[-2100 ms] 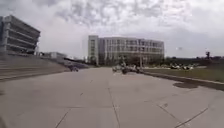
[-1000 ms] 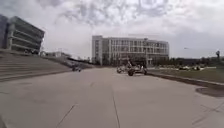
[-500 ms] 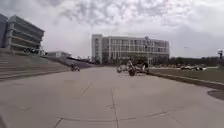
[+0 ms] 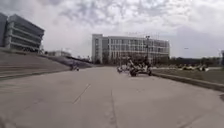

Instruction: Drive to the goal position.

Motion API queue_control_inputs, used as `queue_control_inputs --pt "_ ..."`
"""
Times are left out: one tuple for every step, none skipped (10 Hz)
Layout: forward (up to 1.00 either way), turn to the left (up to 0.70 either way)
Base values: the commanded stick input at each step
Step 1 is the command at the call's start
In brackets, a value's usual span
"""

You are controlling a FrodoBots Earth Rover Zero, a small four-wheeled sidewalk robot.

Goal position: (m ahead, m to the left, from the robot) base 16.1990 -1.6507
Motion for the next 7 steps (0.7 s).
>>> queue_control_inputs --pt "0.70 0.00" --pt "0.70 0.00" --pt "0.70 0.00" --pt "0.70 0.00" --pt "0.70 0.00" --pt "0.70 0.00" --pt "0.70 0.00"
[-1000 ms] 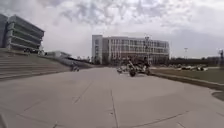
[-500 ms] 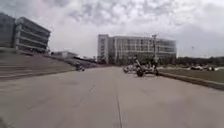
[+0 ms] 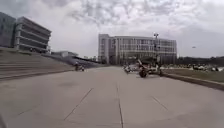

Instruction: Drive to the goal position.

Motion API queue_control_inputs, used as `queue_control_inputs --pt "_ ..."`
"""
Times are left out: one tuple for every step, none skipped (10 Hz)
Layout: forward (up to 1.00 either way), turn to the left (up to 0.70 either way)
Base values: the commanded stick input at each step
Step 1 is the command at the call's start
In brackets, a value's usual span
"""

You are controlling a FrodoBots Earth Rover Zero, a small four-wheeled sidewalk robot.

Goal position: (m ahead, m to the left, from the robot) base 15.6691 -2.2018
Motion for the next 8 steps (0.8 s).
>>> queue_control_inputs --pt "0.70 0.00" --pt "0.70 0.00" --pt "0.70 0.00" --pt "0.70 0.00" --pt "0.70 0.00" --pt "0.70 0.00" --pt "0.70 -0.07" --pt "0.70 -0.19"
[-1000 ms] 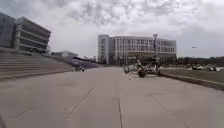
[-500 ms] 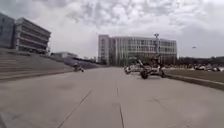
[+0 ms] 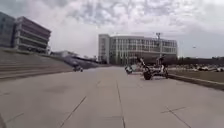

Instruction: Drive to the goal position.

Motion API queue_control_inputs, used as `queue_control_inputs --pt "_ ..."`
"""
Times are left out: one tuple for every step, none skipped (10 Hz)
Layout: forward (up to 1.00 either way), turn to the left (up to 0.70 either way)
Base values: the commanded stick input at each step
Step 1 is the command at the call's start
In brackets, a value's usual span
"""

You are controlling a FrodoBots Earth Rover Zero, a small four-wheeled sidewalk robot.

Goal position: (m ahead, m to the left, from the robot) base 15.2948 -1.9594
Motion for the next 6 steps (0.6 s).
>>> queue_control_inputs --pt "0.70 -0.25" --pt "0.70 -0.02" --pt "0.70 0.00" --pt "0.70 0.00" --pt "0.70 0.00" --pt "0.70 0.00"
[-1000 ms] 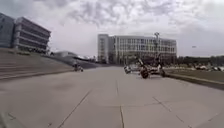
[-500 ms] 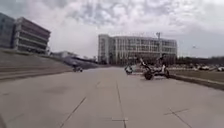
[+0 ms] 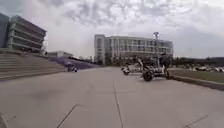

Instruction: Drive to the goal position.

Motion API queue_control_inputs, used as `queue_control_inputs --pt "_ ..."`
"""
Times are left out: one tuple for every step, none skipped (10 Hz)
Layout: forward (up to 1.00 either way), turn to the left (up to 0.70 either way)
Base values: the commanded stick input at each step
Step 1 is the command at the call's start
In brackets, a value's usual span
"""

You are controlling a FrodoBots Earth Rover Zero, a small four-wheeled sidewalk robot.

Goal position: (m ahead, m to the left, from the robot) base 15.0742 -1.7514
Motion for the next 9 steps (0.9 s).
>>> queue_control_inputs --pt "0.70 0.00" --pt "0.70 0.00" --pt "0.70 0.00" --pt "0.70 0.00" --pt "0.70 0.00" --pt "0.70 0.00" --pt "0.70 0.00" --pt "0.70 0.00" --pt "0.70 0.00"
